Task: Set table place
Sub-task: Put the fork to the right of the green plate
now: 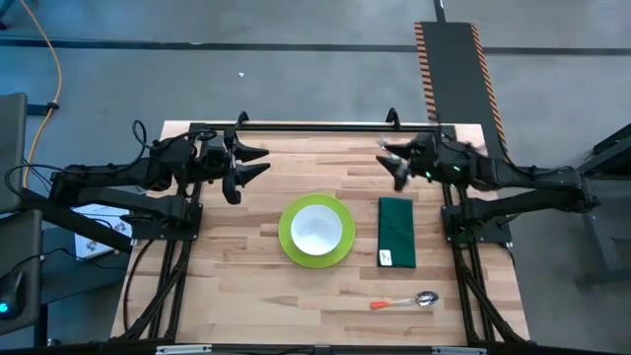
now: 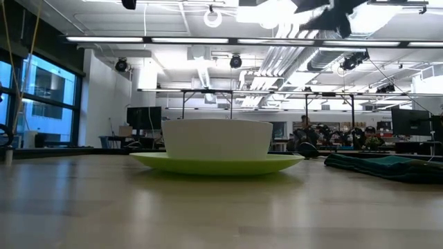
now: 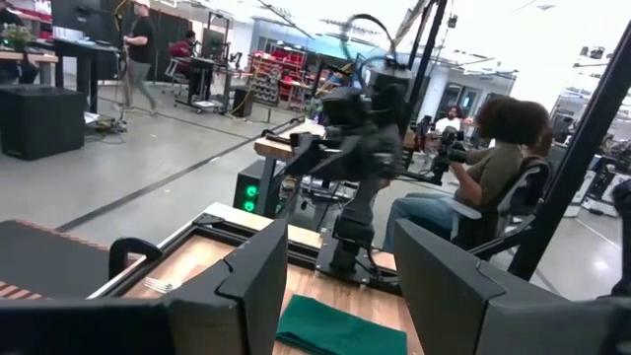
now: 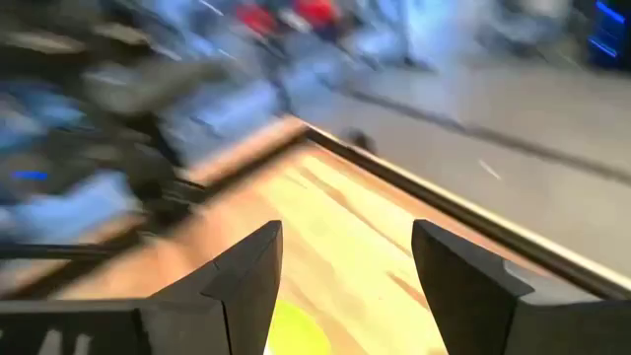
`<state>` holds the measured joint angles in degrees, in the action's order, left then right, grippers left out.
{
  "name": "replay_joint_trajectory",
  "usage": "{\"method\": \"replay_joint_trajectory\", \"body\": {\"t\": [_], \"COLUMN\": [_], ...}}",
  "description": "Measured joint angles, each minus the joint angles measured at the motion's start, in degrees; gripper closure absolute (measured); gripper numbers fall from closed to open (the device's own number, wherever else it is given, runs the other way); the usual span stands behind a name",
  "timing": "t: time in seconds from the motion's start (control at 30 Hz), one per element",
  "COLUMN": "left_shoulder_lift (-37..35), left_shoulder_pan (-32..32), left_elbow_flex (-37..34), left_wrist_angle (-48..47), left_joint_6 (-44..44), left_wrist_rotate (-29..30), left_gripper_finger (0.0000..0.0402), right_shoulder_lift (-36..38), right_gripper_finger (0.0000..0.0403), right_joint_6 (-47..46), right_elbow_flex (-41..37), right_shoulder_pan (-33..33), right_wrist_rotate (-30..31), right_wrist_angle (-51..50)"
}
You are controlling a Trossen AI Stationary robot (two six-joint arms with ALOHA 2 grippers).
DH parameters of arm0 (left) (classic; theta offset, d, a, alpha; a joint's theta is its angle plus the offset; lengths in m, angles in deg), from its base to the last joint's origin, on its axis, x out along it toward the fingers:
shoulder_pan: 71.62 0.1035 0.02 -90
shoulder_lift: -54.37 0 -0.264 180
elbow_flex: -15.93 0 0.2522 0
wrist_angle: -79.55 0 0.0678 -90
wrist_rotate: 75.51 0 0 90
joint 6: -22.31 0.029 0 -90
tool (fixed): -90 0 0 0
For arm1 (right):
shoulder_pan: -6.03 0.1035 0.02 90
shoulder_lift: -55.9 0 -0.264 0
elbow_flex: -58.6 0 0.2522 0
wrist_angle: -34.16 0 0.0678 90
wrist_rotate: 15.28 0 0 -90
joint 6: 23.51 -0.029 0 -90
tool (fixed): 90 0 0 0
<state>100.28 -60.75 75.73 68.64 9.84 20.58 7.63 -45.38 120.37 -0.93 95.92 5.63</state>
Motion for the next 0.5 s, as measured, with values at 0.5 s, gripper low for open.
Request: {"method": "replay_joint_trajectory", "body": {"t": [0.5], "left_shoulder_lift": [0.0], "left_shoulder_pan": [0.0], "left_elbow_flex": [0.0], "left_wrist_angle": [0.0], "left_joint_6": [0.0], "left_wrist_rotate": [0.0], "left_gripper_finger": [0.0227], "right_shoulder_lift": [-25.6], "right_gripper_finger": [0.0182], "right_joint_6": [-9.8], "right_elbow_flex": [10.5], "right_shoulder_pan": [-27.0], "right_wrist_rotate": [-8.6], "right_wrist_angle": [-40.1]}}
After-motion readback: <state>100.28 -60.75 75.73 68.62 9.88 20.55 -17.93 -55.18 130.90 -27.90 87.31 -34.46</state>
